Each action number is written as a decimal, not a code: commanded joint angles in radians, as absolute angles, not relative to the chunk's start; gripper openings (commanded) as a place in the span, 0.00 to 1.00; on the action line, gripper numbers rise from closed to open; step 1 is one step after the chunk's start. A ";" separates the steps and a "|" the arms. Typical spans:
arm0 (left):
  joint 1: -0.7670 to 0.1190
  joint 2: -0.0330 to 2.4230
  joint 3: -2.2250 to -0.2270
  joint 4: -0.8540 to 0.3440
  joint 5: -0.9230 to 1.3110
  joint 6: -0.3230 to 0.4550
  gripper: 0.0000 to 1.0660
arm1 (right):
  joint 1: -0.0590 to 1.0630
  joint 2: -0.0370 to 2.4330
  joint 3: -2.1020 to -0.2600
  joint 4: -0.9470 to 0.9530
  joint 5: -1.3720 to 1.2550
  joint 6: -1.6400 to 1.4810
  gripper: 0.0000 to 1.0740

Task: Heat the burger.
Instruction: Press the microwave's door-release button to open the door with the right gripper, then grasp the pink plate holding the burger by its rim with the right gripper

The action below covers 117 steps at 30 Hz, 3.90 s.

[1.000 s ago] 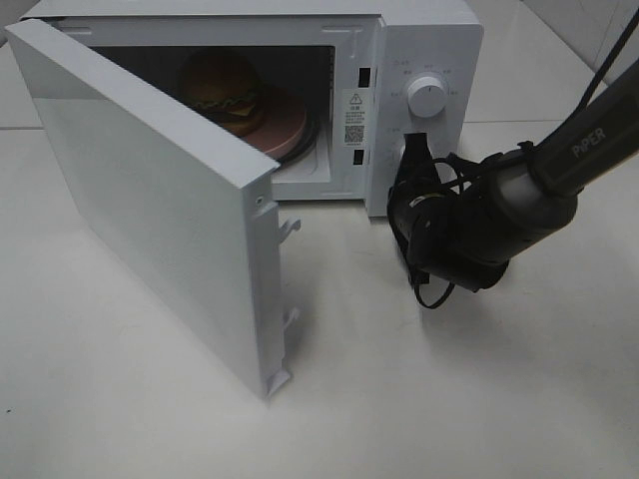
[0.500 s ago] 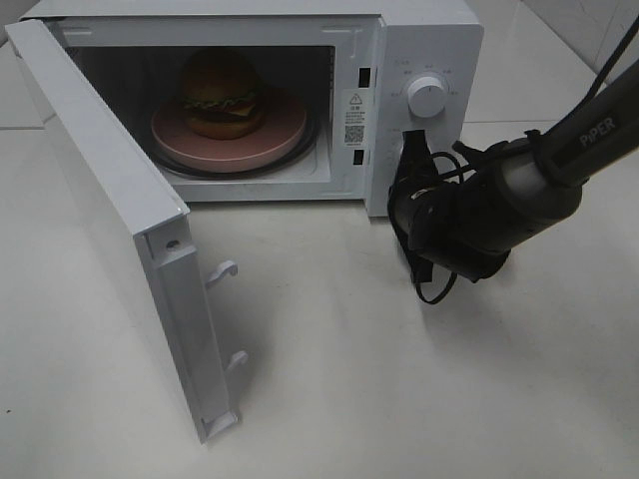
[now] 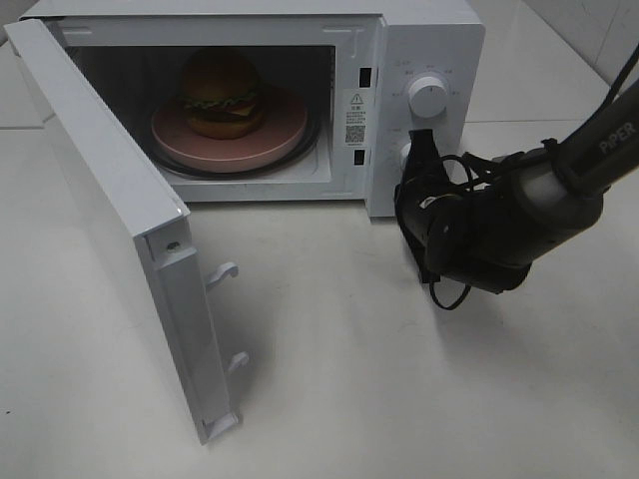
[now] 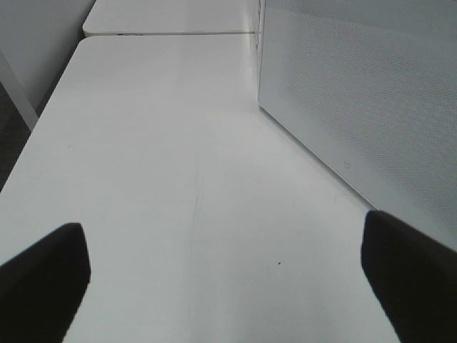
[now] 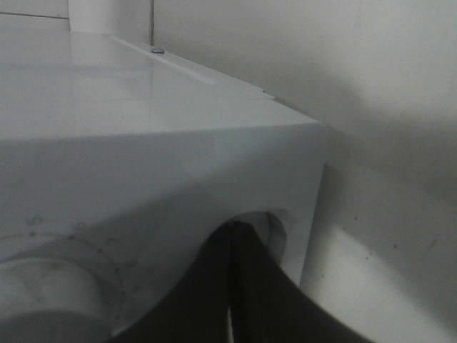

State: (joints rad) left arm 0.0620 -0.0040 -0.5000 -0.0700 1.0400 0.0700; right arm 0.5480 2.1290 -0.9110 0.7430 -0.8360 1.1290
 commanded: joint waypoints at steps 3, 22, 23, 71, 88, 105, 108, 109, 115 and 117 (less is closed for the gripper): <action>0.062 -0.025 -0.498 -0.069 1.039 0.070 0.92 | 0.551 2.048 -0.859 0.677 -0.878 1.152 0.00; 0.062 -0.025 -0.498 -0.069 1.039 0.070 0.92 | 0.562 1.824 -0.616 0.569 -0.688 1.167 0.01; 0.062 -0.025 -0.498 -0.069 1.039 0.070 0.92 | 0.562 1.794 -0.593 0.568 -0.663 1.142 0.01; 0.062 -0.025 -0.498 -0.069 1.039 0.070 0.92 | 0.559 1.512 -0.910 0.288 0.618 -0.468 0.10; 0.062 -0.025 -0.498 -0.069 1.039 0.070 0.92 | 0.559 1.512 -0.973 0.175 0.695 -1.147 0.16; 0.062 -0.025 -0.498 -0.069 1.039 0.070 0.92 | 0.562 1.512 -0.984 -0.129 0.665 -1.064 0.88; 0.062 -0.025 -0.498 -0.069 1.039 0.070 0.92 | 0.562 1.512 -0.989 -0.155 0.665 -1.060 0.89; 0.062 -0.025 -0.498 -0.069 1.039 0.070 0.92 | 0.562 1.514 -1.002 -0.166 0.665 -1.060 0.88; 0.062 -0.025 -0.498 -0.069 1.039 0.070 0.92 | 0.574 1.515 -1.043 -0.225 0.656 -1.064 0.87; 0.062 -0.025 -0.498 -0.069 1.039 0.070 0.92 | 0.596 1.517 -1.066 -0.266 0.646 -1.064 0.86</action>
